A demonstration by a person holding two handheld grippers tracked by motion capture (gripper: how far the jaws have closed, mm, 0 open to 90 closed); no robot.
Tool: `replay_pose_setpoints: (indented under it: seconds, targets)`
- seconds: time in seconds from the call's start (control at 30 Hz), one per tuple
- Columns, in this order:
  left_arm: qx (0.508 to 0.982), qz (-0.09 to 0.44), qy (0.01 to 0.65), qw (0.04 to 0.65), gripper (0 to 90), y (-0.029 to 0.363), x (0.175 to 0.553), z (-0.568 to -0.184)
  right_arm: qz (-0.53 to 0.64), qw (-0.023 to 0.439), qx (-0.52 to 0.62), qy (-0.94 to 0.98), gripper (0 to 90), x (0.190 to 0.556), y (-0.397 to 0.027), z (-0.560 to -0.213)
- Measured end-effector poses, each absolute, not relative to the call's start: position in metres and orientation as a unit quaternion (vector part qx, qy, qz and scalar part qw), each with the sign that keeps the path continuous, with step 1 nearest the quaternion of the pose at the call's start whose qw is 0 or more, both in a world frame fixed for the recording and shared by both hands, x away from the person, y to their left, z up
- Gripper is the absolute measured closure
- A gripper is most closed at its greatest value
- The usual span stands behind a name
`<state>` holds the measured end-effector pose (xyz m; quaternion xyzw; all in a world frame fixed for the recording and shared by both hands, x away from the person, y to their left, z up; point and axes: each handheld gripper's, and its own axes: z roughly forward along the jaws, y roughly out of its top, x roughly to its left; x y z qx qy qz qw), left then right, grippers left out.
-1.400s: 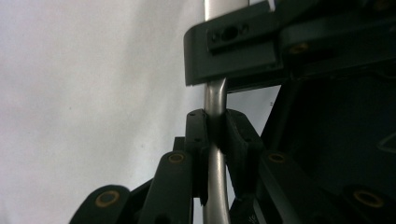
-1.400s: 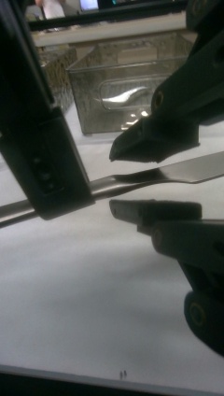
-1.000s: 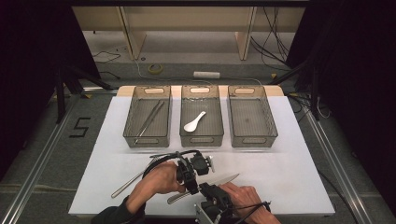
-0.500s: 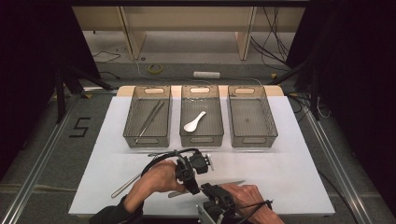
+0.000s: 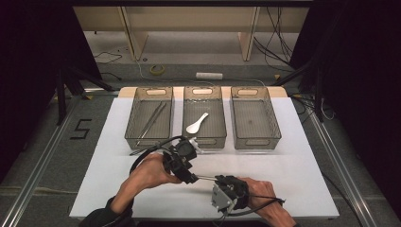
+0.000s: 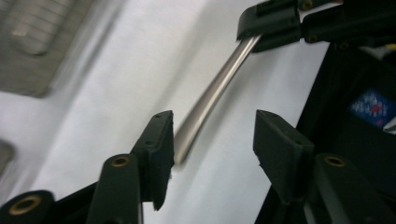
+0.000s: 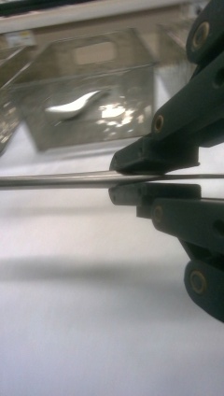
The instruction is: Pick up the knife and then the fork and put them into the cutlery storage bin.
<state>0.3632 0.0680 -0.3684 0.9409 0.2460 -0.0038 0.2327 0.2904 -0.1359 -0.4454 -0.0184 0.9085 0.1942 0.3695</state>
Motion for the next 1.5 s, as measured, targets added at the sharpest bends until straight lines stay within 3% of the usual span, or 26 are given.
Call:
replay_pose_setpoints:
  seconds: [0.23,0.7,0.9,1.2,1.5]
  targets:
    - [0.898,0.021,0.307,0.316,37.4,0.117,0.36,-0.374,0.237,0.336,0.093,0.907,84.5,0.32,-0.169,-0.426]
    - [0.835,0.102,0.388,0.376,16.8,0.185,0.345,-0.408,0.265,0.317,0.244,0.877,84.4,0.402,-0.224,-0.381]
    - [0.828,0.107,0.412,0.365,16.3,0.204,0.341,-0.418,0.258,0.312,0.3,0.864,84.4,0.441,-0.235,-0.372]
    - [0.846,0.115,0.429,0.294,16.2,0.213,0.338,-0.433,0.239,0.275,0.396,0.843,84.3,0.503,-0.24,-0.379]
    - [0.858,0.097,0.444,0.24,17.2,0.22,0.339,-0.444,0.224,0.244,0.454,0.827,83.9,0.537,-0.245,-0.396]
